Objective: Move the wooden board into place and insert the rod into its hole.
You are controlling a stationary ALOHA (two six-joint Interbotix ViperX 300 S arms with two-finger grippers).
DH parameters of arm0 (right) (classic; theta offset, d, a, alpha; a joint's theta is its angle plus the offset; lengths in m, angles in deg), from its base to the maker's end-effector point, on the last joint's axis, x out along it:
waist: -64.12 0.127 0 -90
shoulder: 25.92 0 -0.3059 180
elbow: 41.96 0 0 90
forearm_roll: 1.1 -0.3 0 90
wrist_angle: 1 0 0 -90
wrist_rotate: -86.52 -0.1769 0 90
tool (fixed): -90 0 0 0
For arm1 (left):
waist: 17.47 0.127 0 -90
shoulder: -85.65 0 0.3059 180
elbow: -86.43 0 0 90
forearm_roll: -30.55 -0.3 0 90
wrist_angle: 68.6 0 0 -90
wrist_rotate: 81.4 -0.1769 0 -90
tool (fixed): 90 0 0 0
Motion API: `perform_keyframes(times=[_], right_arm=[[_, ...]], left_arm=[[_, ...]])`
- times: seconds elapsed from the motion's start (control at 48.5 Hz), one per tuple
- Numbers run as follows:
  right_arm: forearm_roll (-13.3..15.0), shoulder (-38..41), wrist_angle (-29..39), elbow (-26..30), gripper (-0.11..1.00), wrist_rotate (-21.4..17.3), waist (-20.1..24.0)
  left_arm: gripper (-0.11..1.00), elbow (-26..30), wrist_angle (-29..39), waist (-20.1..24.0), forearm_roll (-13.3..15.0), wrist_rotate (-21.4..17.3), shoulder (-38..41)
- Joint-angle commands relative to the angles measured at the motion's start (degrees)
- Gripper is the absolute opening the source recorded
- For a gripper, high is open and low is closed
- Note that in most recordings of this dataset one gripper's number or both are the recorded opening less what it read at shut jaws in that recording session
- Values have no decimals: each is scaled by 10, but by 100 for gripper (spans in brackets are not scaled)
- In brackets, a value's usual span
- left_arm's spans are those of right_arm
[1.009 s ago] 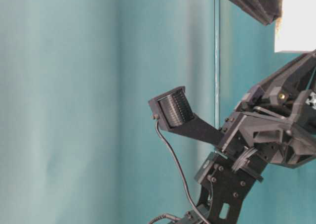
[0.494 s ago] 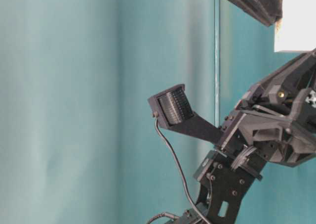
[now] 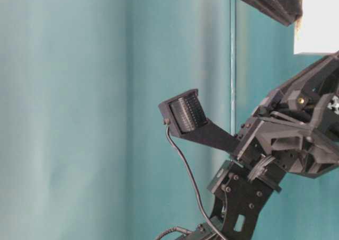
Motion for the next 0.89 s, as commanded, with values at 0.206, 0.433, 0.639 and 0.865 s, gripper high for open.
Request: perform_keyframes(times=[0.206, 0.433, 0.639, 0.865], right_arm=[[1, -34, 40, 26, 61, 0, 1], [2, -79, 80, 46, 91, 2, 1], [2, -134, 106, 44, 91, 1, 1], [1, -180, 161, 43, 91, 1, 1]], left_arm=[[23, 3, 4, -4, 1, 1, -7], [23, 4, 4, -4, 1, 0, -8], [23, 4, 4, -4, 1, 0, -8], [23, 4, 4, -4, 1, -4, -8]])
